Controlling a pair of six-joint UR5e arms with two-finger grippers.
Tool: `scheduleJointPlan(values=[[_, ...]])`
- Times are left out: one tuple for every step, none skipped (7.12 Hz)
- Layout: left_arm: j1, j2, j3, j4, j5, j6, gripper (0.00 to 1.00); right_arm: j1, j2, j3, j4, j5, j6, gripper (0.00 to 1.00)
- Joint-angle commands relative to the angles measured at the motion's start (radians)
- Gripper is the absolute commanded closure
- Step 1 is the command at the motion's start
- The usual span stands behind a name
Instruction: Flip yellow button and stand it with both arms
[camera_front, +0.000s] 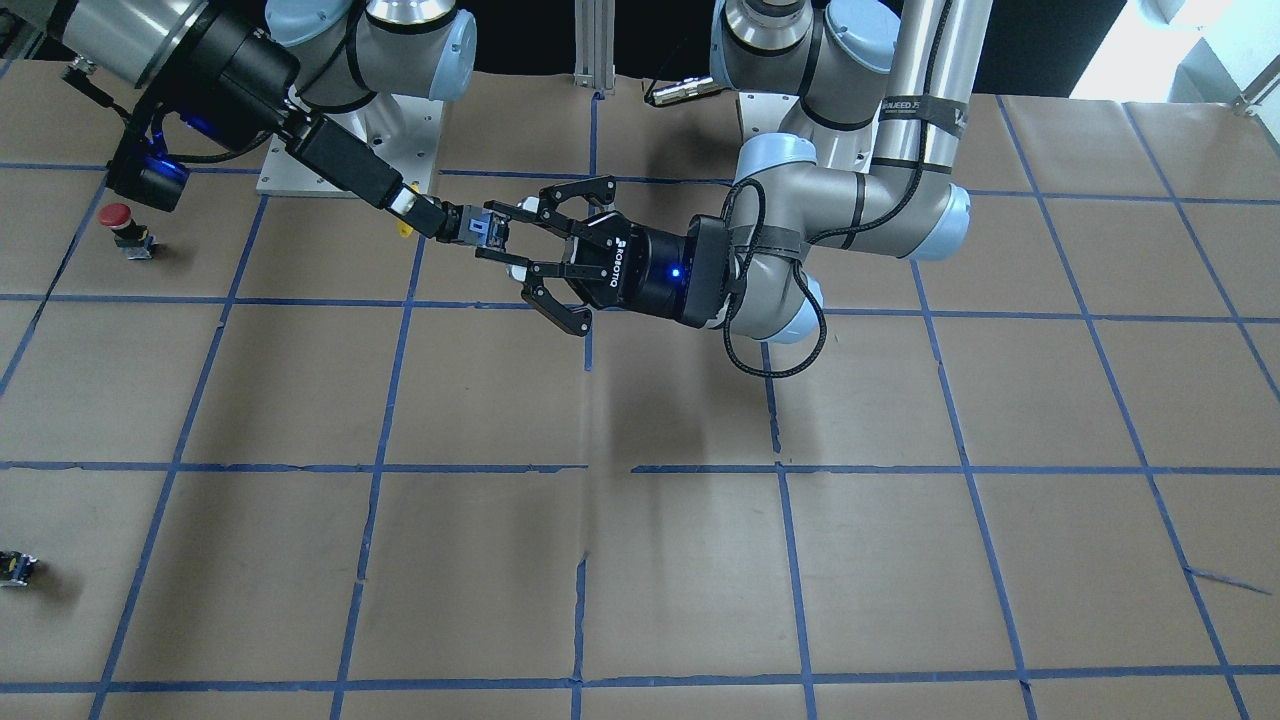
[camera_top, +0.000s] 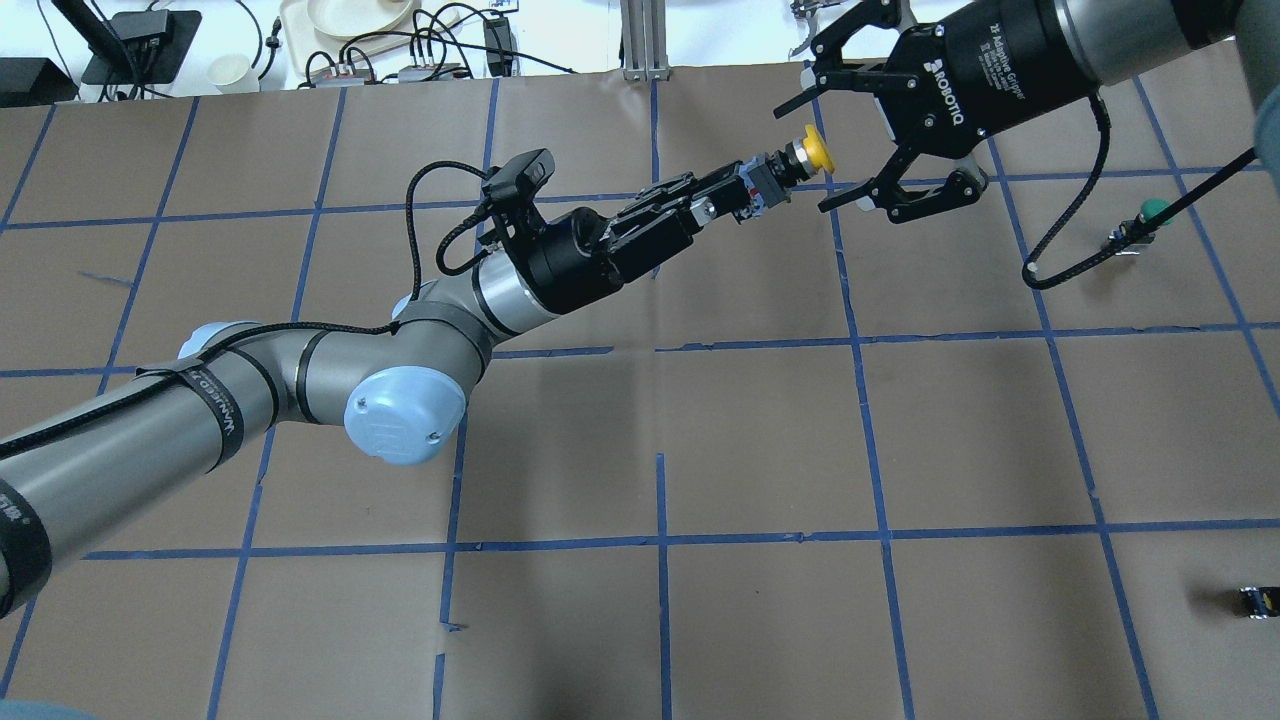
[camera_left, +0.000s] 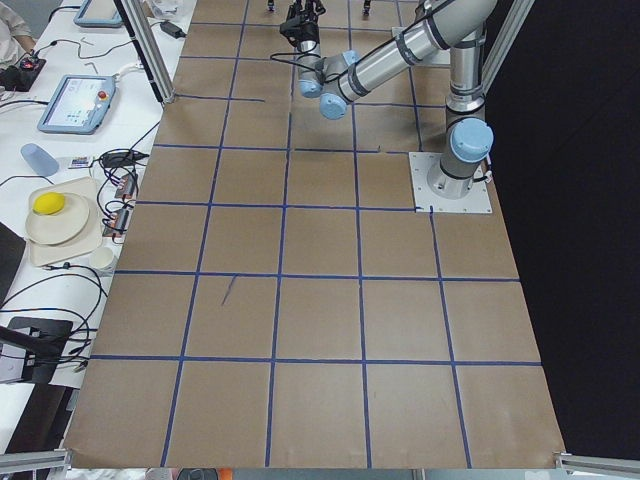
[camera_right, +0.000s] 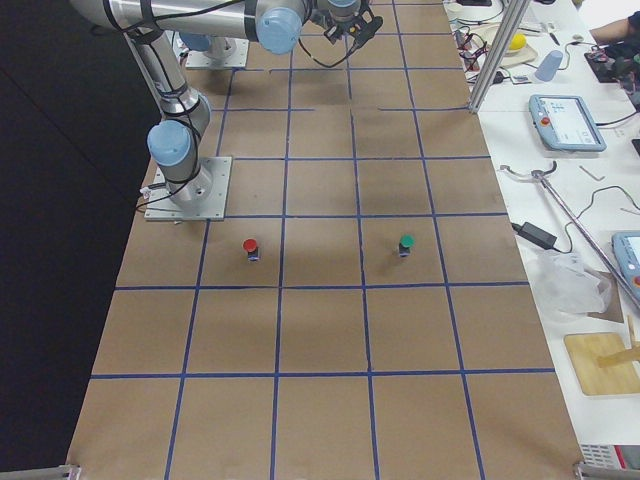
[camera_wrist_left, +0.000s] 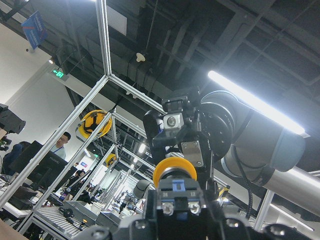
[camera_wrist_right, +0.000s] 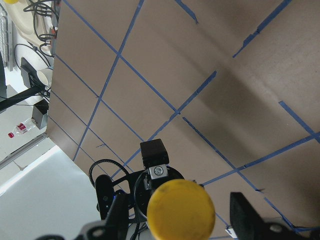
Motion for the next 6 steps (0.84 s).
scheduleJointPlan(values=[[0.000, 0.000, 0.002, 0.000, -0.001, 0.000, 0.78, 0.003, -0.001, 0.002, 0.007, 0.001, 0.003, 0.47], [0.000, 0.000, 0.002, -0.002, -0.001, -0.002, 0.77, 0.001, -0.002, 0.000, 0.007, 0.001, 0.003, 0.65], [0.000, 0.000, 0.003, -0.002, -0.001, -0.002, 0.77, 0.000, -0.002, 0.000, 0.005, 0.018, 0.005, 0.80], [0.000, 0.000, 0.003, -0.002, -0.001, -0.002, 0.74, 0.000, -0.002, -0.001, 0.004, 0.018, 0.004, 0.83], [0.000, 0.000, 0.006, -0.005, -0.001, -0.003, 0.48, 0.000, -0.002, -0.001, 0.002, 0.021, 0.005, 0.84], [0.000, 0.002, 0.012, -0.009, 0.006, -0.009, 0.00, -0.002, -0.001, -0.003, 0.001, 0.021, 0.005, 0.84]])
